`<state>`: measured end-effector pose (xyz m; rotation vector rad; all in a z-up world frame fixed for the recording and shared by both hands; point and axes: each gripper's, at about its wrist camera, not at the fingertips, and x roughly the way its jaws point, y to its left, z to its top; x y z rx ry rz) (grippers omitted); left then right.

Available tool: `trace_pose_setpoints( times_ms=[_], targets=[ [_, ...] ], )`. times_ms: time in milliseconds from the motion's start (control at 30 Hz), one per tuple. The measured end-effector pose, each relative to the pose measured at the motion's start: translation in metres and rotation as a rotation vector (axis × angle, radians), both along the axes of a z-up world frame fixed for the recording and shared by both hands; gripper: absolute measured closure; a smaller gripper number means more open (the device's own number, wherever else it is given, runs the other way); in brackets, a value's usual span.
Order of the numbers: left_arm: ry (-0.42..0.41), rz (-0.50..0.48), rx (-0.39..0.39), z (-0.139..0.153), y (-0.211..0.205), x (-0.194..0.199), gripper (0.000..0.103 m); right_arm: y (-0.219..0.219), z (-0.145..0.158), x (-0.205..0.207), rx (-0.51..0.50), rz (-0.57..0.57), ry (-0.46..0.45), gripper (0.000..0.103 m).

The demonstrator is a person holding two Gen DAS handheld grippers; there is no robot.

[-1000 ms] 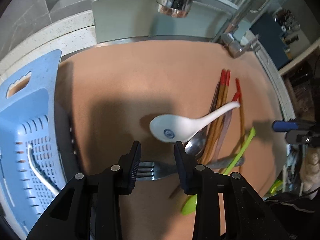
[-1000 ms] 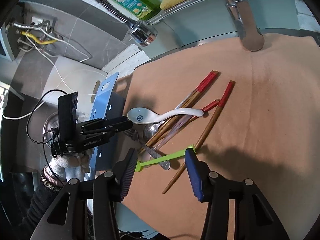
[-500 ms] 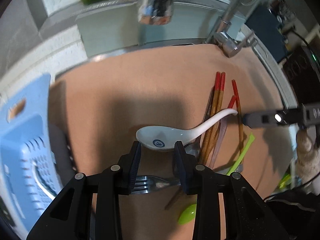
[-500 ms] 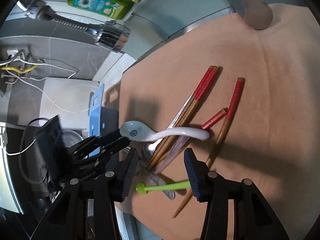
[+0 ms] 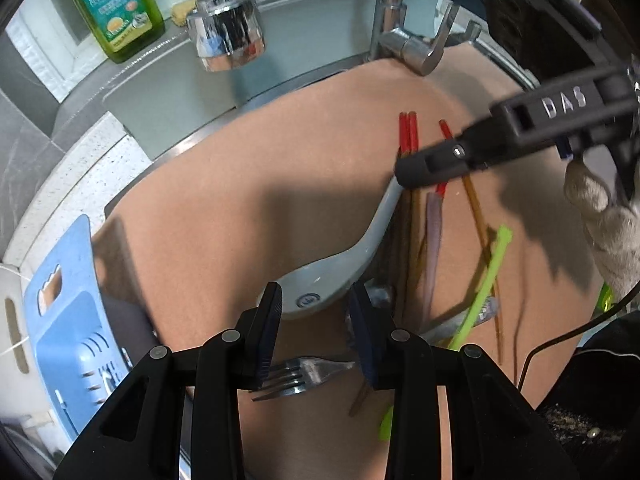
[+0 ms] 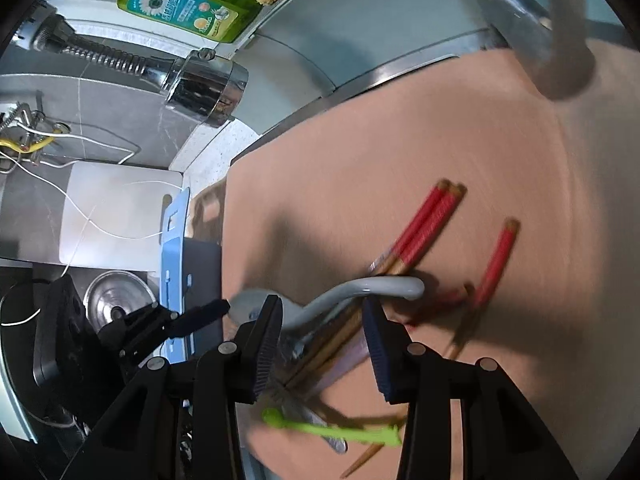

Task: Organize utensils
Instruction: 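Close the left tool on the second white ceramic spoon, then carry the second white spoon with the left tool into the blue basket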

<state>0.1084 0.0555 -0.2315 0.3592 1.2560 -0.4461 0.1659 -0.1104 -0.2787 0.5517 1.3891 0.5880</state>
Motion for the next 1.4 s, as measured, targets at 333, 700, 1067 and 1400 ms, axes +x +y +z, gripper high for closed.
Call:
trace_pose_setpoints(
  times_ms=[333,700,1067,1400],
  targets=[
    [0.030,-0.036,0.006,-0.010,-0.002,-0.004,0.070,0.028,-0.006,0.021,-0.060,0.051,-0.018,0.065],
    [0.011,-0.084,0.056,-0.021,-0.007,-0.010,0.070,0.046,-0.014,0.030,-0.098,0.074,-0.033,0.069],
    [0.001,-0.101,0.012,-0.018,-0.010,-0.009,0.085,0.060,-0.020,0.027,-0.103,0.107,-0.033,0.092],
    [-0.024,-0.107,0.000,-0.008,-0.016,-0.024,0.091,0.059,-0.005,0.018,-0.064,0.100,-0.048,0.095]
  ],
)
